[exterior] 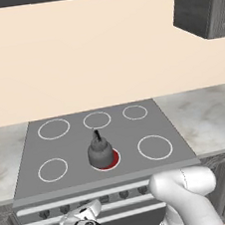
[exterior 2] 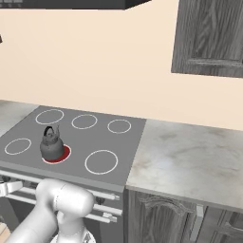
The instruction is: The kettle is done boiling. Turn off the stove, then wait for 300 timesteps before moving the kettle to the dining table.
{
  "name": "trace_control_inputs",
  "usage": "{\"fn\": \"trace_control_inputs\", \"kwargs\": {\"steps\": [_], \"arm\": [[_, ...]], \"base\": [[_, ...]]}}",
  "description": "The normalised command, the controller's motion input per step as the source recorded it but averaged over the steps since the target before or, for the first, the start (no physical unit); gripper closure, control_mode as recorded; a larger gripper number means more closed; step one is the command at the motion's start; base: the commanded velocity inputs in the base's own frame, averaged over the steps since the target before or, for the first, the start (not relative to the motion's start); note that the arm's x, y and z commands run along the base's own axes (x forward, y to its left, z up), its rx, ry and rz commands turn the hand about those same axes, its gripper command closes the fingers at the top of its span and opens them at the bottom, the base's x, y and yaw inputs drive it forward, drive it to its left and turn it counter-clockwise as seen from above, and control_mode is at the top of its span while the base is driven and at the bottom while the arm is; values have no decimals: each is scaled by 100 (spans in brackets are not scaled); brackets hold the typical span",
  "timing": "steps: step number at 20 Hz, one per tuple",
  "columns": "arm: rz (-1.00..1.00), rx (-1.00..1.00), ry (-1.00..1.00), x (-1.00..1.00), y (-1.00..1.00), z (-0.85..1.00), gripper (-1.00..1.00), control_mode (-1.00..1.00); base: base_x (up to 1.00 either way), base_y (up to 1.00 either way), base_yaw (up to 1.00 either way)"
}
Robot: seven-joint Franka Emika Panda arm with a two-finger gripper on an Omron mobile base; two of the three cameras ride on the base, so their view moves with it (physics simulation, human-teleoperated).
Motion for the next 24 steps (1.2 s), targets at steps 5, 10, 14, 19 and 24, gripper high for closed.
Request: {"fn": "trace_control_inputs", "kwargs": {"steps": [5, 10, 14, 19, 24], "arm": [[0, 61, 3, -1, -55, -31, 100, -100], [0, 65, -2, -13, -45, -61, 100, -100], [-3, 50, -10, -18, -19, -53, 100, -100], [-1, 41, -4, -12, -17, -38, 100, -100], [-1, 43, -6, -10, -18, -26, 100, -100]], "base": [[0, 0, 0], [0, 0, 0], [0, 0, 0], [0, 0, 0], [0, 0, 0]]}}
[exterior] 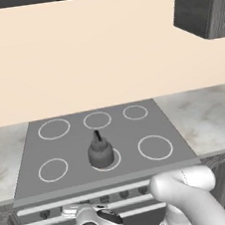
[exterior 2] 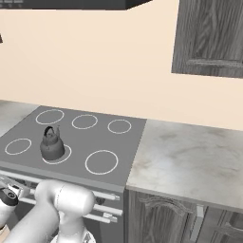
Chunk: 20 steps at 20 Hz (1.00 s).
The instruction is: The kettle is done boiling. Turn off the stove, then wait for 300 timesteps before moving the kettle to the dining table.
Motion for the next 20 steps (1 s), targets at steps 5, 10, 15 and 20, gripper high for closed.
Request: {"fn": "trace_control_inputs", "kwargs": {"steps": [5, 10, 15, 20], "arm": [[0, 21, -1, -6, -5, -22, 100, -100], [0, 6, -1, -6, 0, -10, -100, -100], [0, 5, -5, -36, 0, 0, -100, -100], [0, 3, -6, -44, 2, 0, -100, -100]], "base": [[0, 0, 0], [0, 0, 0], [0, 0, 0], [0, 0, 0]]}}
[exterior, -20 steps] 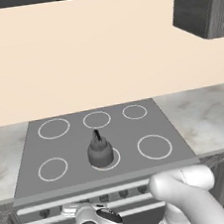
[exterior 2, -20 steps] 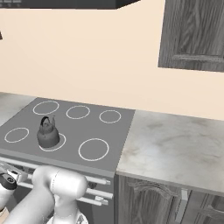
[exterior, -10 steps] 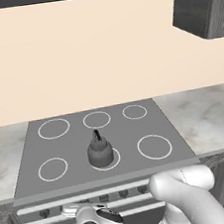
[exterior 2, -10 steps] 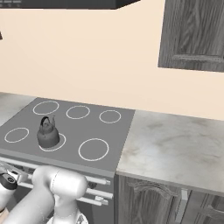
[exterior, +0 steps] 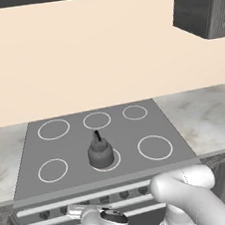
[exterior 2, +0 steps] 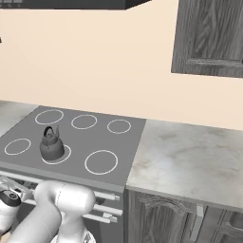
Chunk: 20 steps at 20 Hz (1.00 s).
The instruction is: The kettle is done boiling. Turn off the stove, then wait for 300 timesteps before moving the kettle to the dining table.
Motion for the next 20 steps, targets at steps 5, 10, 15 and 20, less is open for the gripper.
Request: {"fn": "trace_control_inputs", "kwargs": {"steps": [5, 10, 15, 20], "arm": [[0, 2, -5, -26, 16, 0, -100, -100], [1, 0, 0, -4, 6, 0, -100, -100], [0, 0, 1, -1, 3, 0, -100, -100], [0, 0, 0, -21, 0, 5, -100, -100]], "base": [[0, 0, 0], [0, 0, 0], [0, 0, 0], [0, 0, 0]]}}
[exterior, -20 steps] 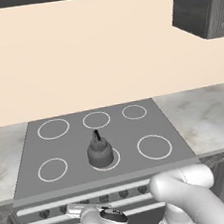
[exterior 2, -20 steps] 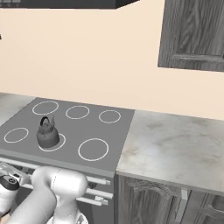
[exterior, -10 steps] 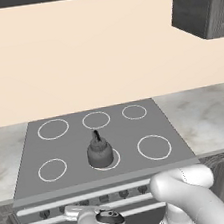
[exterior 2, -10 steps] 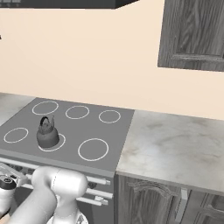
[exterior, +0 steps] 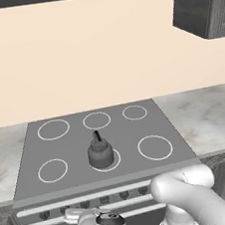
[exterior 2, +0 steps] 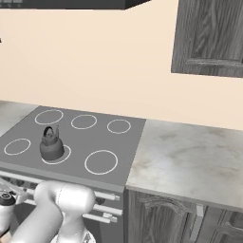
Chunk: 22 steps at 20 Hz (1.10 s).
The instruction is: The kettle is done boiling. Turn off the stove, then wait for 300 timesteps before moving the kettle to the dining table.
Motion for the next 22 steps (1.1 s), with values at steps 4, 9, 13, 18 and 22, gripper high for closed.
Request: {"fn": "trace_control_inputs", "kwargs": {"steps": [4, 9, 13, 18, 22], "arm": [[0, 0, -3, -37, 0, 17, -100, -100], [0, 0, -7, -49, 0, 25, -100, -100], [0, 0, -11, -49, 0, 41, -100, -100], [0, 0, -13, -41, 2, 57, -100, -100], [0, 0, -12, -40, 2, 61, -100, -100]], "base": [[0, 0, 0], [0, 0, 0], [0, 0, 0], [0, 0, 0], [0, 0, 0]]}}
